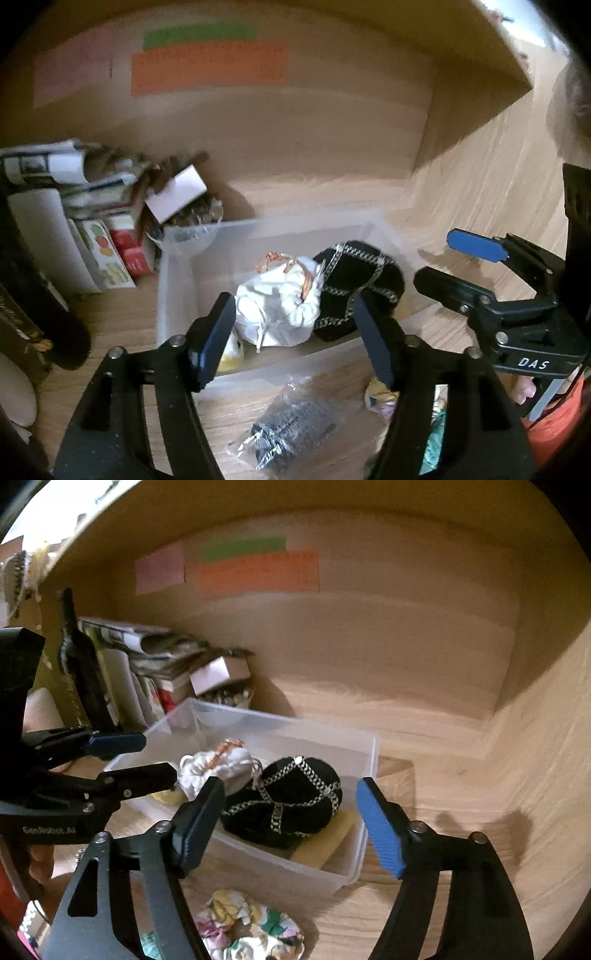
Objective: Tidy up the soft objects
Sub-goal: 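Grasp the black-white beaded bracelet with the left tool while the right tool grasps the green knit cloth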
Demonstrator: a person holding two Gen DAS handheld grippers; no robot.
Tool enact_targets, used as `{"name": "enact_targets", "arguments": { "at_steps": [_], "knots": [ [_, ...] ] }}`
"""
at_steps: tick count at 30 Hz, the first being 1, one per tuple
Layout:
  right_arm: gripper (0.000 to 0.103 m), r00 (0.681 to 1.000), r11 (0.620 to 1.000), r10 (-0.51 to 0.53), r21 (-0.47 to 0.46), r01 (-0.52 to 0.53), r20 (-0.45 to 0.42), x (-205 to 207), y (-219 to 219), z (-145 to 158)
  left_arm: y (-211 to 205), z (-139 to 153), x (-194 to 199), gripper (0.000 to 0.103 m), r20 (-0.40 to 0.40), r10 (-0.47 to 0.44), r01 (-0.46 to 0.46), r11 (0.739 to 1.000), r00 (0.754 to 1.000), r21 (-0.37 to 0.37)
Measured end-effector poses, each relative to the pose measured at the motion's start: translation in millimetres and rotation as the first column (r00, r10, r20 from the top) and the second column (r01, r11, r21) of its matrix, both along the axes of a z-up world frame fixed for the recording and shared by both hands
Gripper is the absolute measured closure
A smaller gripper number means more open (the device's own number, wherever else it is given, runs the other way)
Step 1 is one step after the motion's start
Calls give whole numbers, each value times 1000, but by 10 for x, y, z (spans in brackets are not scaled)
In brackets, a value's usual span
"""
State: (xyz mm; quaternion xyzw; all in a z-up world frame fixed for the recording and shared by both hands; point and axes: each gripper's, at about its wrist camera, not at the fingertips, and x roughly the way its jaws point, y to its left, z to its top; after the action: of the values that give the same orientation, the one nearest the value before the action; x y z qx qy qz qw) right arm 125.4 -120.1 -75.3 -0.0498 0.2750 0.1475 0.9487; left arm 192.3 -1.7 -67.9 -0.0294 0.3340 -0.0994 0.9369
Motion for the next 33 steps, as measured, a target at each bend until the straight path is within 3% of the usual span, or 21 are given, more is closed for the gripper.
{"name": "enact_targets", "arguments": {
  "at_steps": [2,9,11,14,24,33],
  "knots": [
    [21,1000,1000,2,11,-2,20,-97,-9,76,22,80,-82,33,26,6,-6,1000,1000,0],
    [13,997,999,9,47,-13,81,-430,-52,263,132,323,-448,20,107,28,-29,1000,994,4],
    [9,996,998,10,55,-15,88,-515,-68,276,194,346,-557,11,114,35,-35,999,993,-3],
    [6,996,998,9,54,-14,93,-662,-59,240,276,336,-743,8,112,49,-48,999,992,-15],
    [5,999,998,21,53,-19,-27,-895,45,-222,419,-115,-1112,6,-11,97,-97,995,995,-1],
    [5,985,996,34,81,-21,-167,-1009,129,-667,433,-707,-1209,6,-182,121,-124,992,976,-6]
  ]
}}
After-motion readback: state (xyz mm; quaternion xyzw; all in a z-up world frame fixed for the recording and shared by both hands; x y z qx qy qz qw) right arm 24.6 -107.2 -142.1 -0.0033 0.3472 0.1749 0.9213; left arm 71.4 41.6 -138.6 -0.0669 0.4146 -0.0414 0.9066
